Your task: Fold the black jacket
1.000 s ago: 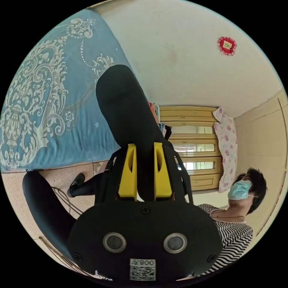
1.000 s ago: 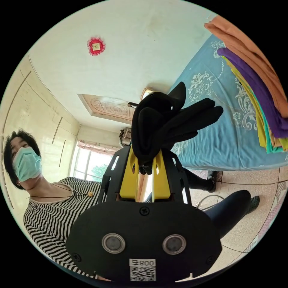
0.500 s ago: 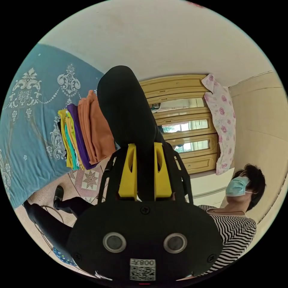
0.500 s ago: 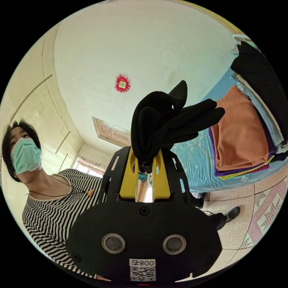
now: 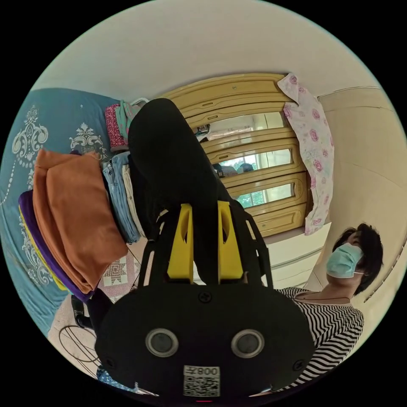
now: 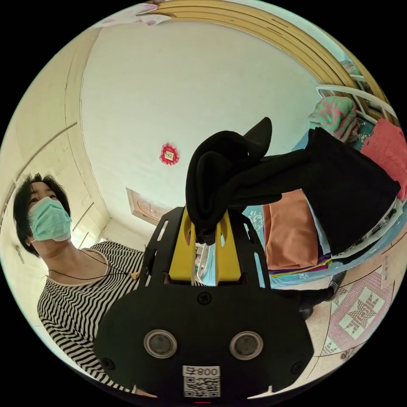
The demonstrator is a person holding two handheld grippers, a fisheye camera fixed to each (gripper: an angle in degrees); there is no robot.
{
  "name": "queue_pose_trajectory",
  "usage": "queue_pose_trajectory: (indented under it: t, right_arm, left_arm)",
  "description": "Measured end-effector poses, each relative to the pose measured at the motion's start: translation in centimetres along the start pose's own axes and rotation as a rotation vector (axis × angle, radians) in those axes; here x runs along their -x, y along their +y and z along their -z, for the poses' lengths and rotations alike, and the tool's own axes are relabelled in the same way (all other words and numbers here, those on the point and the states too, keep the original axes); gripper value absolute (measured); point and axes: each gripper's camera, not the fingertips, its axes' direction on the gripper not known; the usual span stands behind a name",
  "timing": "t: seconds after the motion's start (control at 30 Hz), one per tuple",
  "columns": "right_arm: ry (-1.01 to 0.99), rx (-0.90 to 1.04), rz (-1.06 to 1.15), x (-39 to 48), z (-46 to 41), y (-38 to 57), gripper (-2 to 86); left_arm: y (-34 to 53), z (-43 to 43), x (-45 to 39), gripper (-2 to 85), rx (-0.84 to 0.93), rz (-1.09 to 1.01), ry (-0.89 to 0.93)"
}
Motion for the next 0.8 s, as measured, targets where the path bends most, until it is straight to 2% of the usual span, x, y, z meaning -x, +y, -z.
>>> queue_pose_trajectory:
  t: [0.23, 0.53, 0.8]
  right_arm:
    - [0.064, 0.035, 0.019, -11.2, 3.6, -10.5, 8.1]
    - [0.074, 0.072, -0.016, -29.5, 5.2, -23.7, 8.1]
    - [0.133, 0.195, 0.142, -41.1, 1.6, -40.5, 8.0]
  left_arm:
    - [-13.4, -12.2, 4.5, 9.2, -0.03, -0.005, 0.089]
    - [-31.0, -26.1, 10.2, 9.4, -0.034, 0.012, -0.004]
    - [-46.4, -35.1, 14.5, 9.5, -0.224, -0.011, -0.068]
